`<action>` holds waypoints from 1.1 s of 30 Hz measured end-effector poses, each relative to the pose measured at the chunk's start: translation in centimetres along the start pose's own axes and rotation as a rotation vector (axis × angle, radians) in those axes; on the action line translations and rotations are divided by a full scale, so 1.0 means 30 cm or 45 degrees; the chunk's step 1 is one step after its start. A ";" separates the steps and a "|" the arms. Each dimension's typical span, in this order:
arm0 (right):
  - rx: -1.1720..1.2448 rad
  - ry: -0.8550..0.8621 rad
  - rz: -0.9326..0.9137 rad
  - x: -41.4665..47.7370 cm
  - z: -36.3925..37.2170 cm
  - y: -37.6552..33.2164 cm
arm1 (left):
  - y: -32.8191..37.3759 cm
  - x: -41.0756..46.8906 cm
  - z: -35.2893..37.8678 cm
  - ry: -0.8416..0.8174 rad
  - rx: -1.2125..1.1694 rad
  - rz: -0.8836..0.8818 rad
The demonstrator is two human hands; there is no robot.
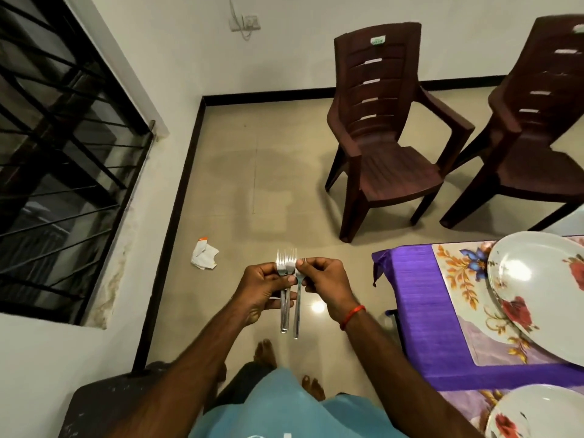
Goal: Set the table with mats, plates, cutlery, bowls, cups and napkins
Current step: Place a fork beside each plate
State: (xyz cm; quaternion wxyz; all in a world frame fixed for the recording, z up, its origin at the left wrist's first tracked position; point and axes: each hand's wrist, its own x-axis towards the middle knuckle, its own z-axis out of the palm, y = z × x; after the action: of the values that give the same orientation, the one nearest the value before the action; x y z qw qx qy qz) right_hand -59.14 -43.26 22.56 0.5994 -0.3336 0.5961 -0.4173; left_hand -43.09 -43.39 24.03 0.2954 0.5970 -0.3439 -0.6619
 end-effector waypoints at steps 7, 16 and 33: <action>0.113 0.130 -0.018 0.165 -0.032 -0.113 | 0.127 0.226 0.034 -0.100 0.151 0.010; 0.209 0.387 -0.055 0.420 -0.063 -0.272 | 0.369 0.529 0.050 -0.373 0.253 -0.004; 0.317 0.870 -0.047 0.661 -0.263 -0.333 | 0.580 0.906 0.239 -0.795 0.545 -0.059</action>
State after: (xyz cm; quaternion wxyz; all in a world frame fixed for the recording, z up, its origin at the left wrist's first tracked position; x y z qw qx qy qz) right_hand -69.16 -64.59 22.34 0.3939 -0.1101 0.7005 -0.5848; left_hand -53.62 -74.69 22.49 0.0297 0.4226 -0.5343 -0.7315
